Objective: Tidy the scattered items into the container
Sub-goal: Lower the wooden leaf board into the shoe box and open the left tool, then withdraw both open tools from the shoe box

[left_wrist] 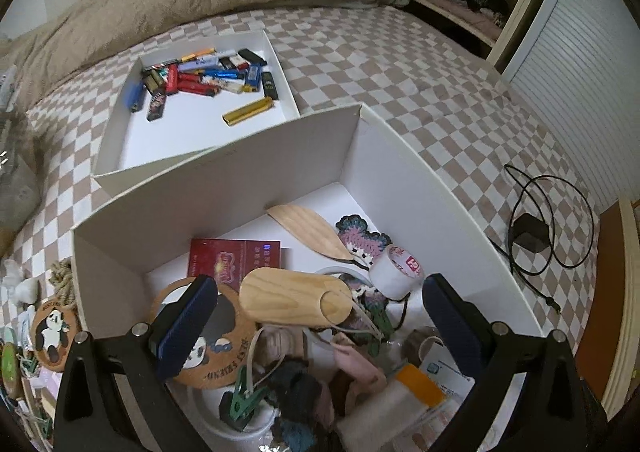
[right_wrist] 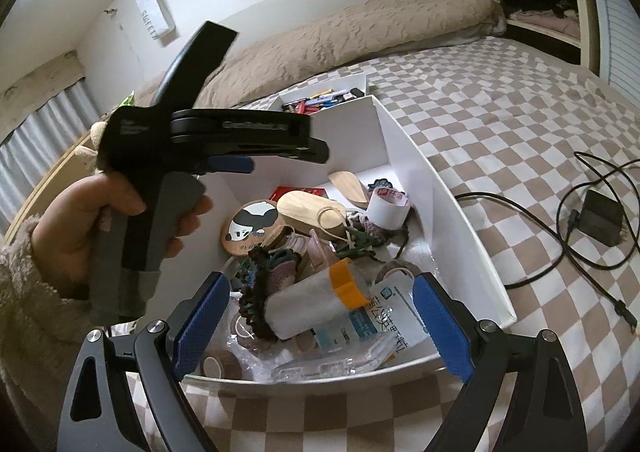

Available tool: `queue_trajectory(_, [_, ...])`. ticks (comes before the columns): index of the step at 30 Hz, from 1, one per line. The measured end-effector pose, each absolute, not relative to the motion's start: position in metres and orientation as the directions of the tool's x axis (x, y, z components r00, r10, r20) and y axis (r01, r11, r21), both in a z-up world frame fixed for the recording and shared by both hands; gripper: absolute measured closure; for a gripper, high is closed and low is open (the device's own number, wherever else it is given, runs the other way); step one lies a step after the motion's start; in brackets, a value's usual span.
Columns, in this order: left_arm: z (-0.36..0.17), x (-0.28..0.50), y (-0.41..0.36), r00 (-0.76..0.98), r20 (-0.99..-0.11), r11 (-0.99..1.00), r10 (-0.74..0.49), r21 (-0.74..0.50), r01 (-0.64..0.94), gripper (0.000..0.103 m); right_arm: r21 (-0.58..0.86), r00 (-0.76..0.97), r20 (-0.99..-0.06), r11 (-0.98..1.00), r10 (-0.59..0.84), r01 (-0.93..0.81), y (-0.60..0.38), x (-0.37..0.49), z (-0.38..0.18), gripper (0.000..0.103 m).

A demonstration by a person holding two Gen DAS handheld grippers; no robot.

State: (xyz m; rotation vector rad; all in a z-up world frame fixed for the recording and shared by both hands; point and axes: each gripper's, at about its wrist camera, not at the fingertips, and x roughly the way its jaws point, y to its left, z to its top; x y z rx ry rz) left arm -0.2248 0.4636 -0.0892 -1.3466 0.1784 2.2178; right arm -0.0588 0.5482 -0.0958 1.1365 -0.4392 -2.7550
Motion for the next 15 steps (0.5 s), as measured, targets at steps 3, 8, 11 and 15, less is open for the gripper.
queue_trajectory(3, [-0.079,-0.217,0.456,-0.373,-0.845,-0.846,0.384,-0.160,-0.509,0.000,0.310,-0.715,-0.665,-0.951,-0.215,-0.003,0.547,-0.054,-0.089,0.010])
queue_trajectory(8, [-0.062,-0.203,0.439,-0.403,-0.826,-0.845,0.393,-0.152,-0.513,0.000,0.305,-0.729,-0.655,-0.952,-0.199,-0.015,0.542,-0.046,-0.079,0.010])
queue_trajectory(11, [-0.051,-0.194,0.426,-0.423,-0.810,-0.845,0.407,-0.157,-0.512,0.000,0.297,-0.737,-0.650,-0.955,-0.187,-0.019,0.538,-0.040,-0.073,0.010])
queue_trajectory(15, [-0.038,-0.179,0.409,-0.464,-0.786,-0.846,0.408,-0.136,-0.515,0.000,0.293,-0.746,-0.642,-0.956,-0.177,-0.026,0.532,-0.034,-0.066,0.010])
